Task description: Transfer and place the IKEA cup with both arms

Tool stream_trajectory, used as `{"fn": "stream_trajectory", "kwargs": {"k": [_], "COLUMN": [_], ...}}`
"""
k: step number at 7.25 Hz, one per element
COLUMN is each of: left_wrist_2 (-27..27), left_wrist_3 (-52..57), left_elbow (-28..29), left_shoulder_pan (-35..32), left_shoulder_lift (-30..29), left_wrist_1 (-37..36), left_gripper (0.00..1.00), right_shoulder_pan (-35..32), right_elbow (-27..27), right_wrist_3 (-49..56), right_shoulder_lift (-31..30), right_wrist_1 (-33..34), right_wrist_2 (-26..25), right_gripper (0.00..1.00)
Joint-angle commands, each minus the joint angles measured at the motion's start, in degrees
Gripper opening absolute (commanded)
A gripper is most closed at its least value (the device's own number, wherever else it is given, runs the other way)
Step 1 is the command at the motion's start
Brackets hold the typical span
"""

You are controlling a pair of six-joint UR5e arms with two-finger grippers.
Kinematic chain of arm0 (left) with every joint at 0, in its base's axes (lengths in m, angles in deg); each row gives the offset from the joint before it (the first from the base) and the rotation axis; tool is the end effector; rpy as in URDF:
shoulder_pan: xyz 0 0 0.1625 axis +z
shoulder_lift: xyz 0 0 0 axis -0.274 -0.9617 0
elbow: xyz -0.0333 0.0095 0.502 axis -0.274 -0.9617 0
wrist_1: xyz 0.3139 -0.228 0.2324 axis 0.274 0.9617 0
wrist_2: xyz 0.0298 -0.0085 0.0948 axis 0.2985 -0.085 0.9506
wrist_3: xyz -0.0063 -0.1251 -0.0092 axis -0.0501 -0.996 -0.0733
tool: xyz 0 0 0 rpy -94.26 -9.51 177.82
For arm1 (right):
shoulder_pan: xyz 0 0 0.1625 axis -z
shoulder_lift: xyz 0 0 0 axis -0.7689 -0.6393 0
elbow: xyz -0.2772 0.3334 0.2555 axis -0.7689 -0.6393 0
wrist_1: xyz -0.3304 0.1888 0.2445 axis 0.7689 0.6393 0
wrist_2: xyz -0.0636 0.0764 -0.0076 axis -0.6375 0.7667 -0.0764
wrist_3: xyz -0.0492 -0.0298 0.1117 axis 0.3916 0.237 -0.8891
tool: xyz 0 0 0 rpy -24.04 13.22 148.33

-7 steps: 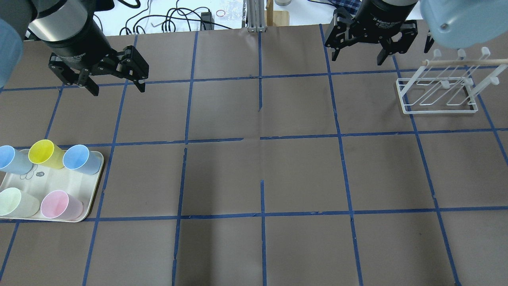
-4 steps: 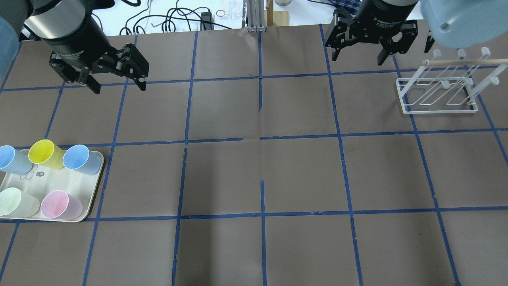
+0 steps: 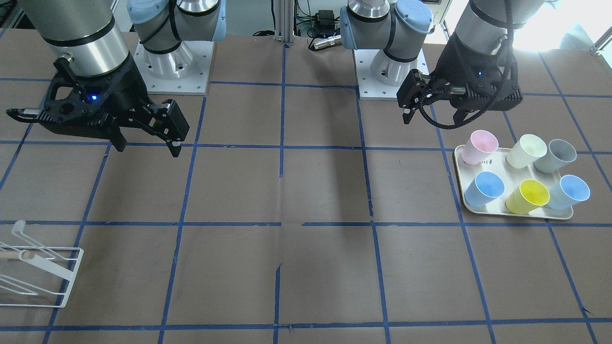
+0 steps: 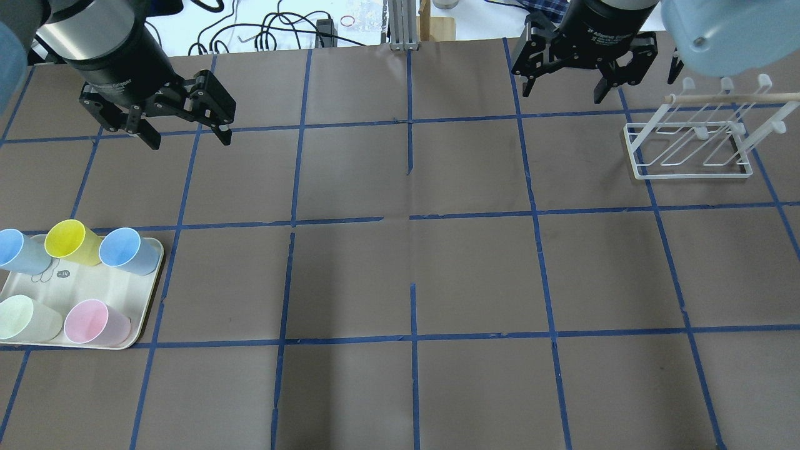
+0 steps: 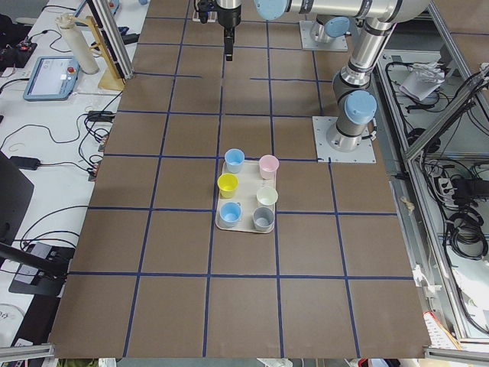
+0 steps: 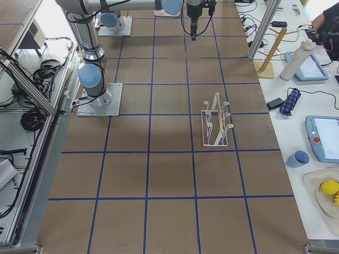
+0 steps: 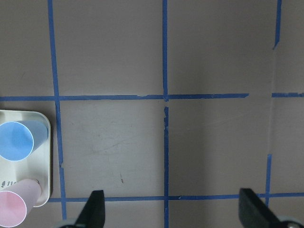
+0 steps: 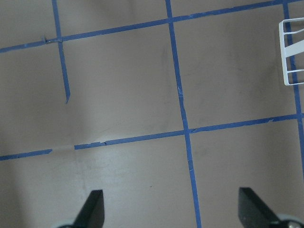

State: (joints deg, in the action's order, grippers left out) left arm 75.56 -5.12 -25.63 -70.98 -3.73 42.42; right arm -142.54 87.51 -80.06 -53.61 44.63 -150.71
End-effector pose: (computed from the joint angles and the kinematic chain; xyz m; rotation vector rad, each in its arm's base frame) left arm -0.1059 -0.5362 0.5642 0.0047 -3.1283 0.0050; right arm 0.1622 -0.5907 0.5535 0.2154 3.0763 -0.1628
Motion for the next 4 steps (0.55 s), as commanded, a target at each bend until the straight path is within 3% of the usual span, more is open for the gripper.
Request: {"fn": "stream_trajectory", "kwargs": {"k": [1,4], "left_wrist_2": [0.15,-0.02], "left_wrist_3": [-0.13,-0.48], "left_elbow": [0.13,-0.31], "left_shoulder_pan": [0.04,0.04], "left_shoulder_lift": [-0.04,0.22], "left_wrist_1": [0.49,0.41], "left_gripper": [1.00,1.00], "right_shoulder_pan": [0.08,0.17], "right_elbow": [0.02,0.02], "right_wrist_3": [0.05,0.05], "right_shoulder_lift": [0.01,0.01], "right_wrist_1": [-0.01,0.08], "right_wrist_2": [-0.09,0.00], "right_gripper": [1.00,1.00]}}
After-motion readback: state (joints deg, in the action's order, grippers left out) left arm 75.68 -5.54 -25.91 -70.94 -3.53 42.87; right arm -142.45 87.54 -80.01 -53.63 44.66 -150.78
